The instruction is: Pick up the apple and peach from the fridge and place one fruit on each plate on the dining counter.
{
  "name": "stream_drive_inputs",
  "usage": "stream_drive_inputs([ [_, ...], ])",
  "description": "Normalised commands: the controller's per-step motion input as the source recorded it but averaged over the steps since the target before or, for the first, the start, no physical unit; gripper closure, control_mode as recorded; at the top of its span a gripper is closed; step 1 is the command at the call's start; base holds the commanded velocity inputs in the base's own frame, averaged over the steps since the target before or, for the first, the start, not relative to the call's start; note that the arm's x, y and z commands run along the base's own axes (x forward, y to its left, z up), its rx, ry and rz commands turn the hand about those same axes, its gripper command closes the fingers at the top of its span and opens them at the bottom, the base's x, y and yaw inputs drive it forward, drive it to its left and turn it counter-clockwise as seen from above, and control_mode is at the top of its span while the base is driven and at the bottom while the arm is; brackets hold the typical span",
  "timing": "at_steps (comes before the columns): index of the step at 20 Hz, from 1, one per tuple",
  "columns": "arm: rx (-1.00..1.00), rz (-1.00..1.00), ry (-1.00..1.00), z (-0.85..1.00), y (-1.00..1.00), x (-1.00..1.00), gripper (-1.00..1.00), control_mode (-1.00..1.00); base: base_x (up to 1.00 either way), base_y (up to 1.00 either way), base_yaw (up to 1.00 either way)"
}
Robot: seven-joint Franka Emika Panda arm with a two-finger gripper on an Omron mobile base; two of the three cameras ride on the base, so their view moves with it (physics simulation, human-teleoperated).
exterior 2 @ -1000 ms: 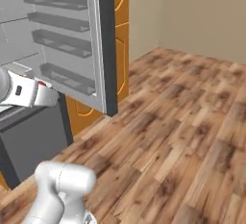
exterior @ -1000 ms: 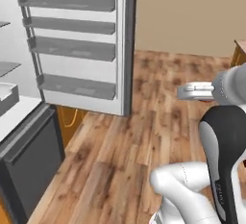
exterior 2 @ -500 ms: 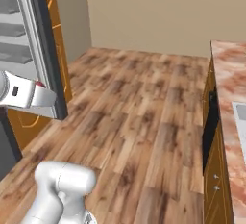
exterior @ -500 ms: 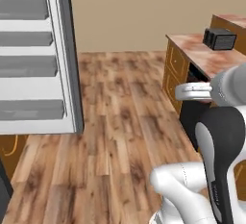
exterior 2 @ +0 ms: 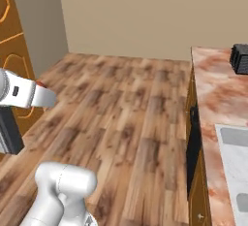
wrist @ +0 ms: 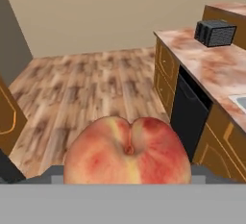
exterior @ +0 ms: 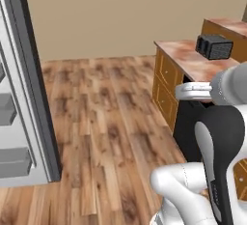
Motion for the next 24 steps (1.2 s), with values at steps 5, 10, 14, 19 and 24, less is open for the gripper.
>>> stream_drive_inputs([
  [5,0.0,0.0,0.0,0.0,0.0,0.0,1.0,1.0,1.0,-0.29,0.09],
  [10,0.0,0.0,0.0,0.0,0.0,0.0,1.0,1.0,1.0,-0.25,0.19],
  [14,0.0,0.0,0.0,0.0,0.0,0.0,1.0,1.0,1.0,-0.22,0.25],
  [19,0.0,0.0,0.0,0.0,0.0,0.0,1.0,1.0,1.0,-0.19,0.2],
  [24,0.0,0.0,0.0,0.0,0.0,0.0,1.0,1.0,1.0,-0.08,0.03],
])
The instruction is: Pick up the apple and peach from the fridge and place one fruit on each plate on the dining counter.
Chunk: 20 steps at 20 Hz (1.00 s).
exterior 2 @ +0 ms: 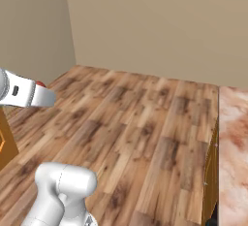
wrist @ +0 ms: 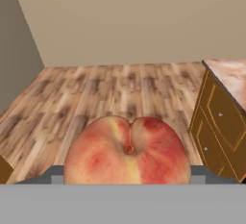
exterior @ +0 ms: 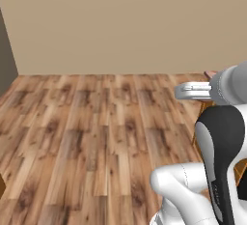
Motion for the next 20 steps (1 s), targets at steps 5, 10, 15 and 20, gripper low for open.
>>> stream_drive_inputs([
  [5,0.0,0.0,0.0,0.0,0.0,0.0,1.0,1.0,1.0,0.0,-0.06],
  [10,0.0,0.0,0.0,0.0,0.0,0.0,1.0,1.0,1.0,0.0,-0.21],
  [15,0.0,0.0,0.0,0.0,0.0,0.0,1.0,1.0,1.0,0.01,-0.29],
  [20,0.0,0.0,0.0,0.0,0.0,0.0,1.0,1.0,1.0,0.11,-0.37],
])
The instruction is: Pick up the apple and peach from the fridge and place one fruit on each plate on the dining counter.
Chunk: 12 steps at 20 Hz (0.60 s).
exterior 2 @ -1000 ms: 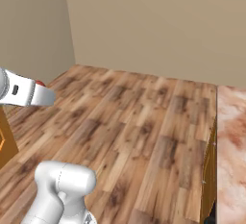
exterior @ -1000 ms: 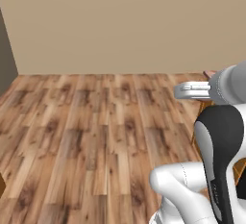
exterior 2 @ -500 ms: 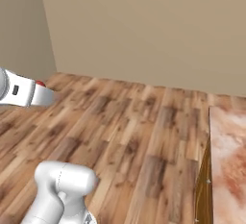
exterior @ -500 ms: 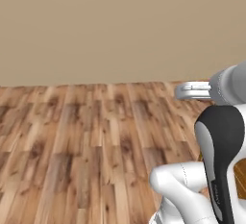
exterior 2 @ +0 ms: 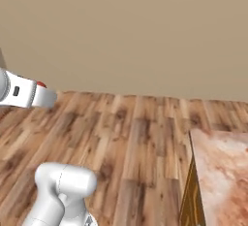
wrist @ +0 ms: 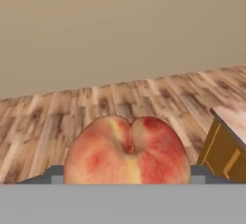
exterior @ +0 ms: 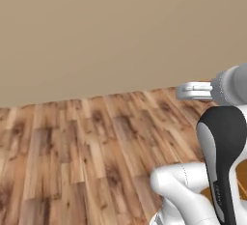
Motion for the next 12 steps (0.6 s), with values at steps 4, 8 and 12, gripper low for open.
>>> stream_drive_inputs([
  [4,0.0,0.0,0.0,0.0,0.0,0.0,1.0,1.0,1.0,0.25,-0.45],
  [8,0.0,0.0,0.0,0.0,0.0,0.0,1.0,1.0,1.0,0.42,-0.54],
  [12,0.0,0.0,0.0,0.0,0.0,0.0,1.0,1.0,0.99,0.46,-0.57],
])
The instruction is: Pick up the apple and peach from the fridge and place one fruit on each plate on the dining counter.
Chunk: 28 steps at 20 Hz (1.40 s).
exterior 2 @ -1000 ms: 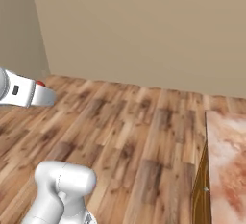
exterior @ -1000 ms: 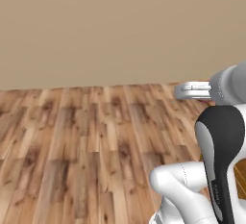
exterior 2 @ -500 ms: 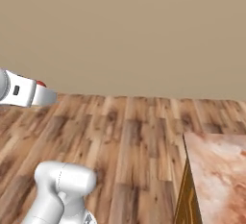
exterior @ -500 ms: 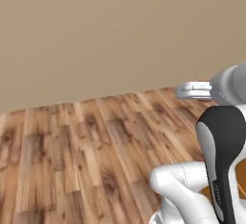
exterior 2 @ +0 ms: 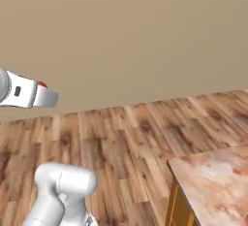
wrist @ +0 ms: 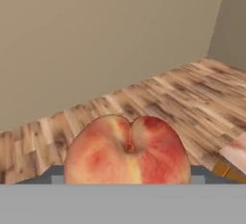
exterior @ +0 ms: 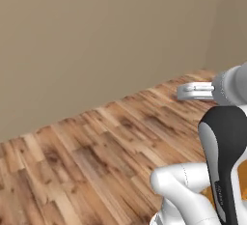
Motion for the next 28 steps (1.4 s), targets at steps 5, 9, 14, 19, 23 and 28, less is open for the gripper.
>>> stream_drive_inputs([
  [5,0.0,0.0,0.0,0.0,0.0,0.0,1.0,1.0,0.97,0.48,-0.59],
  [9,0.0,0.0,0.0,0.0,0.0,0.0,1.0,1.0,0.97,0.54,-0.59],
  [14,0.0,0.0,0.0,0.0,0.0,0.0,1.0,1.0,0.95,0.6,-0.6],
  [19,0.0,0.0,0.0,0.0,0.0,0.0,1.0,1.0,0.96,0.61,-0.6],
  [23,0.0,0.0,0.0,0.0,0.0,0.0,1.0,1.0,0.99,0.61,-0.58],
  [28,0.0,0.0,0.0,0.0,0.0,0.0,1.0,1.0,1.0,0.58,-0.56],
])
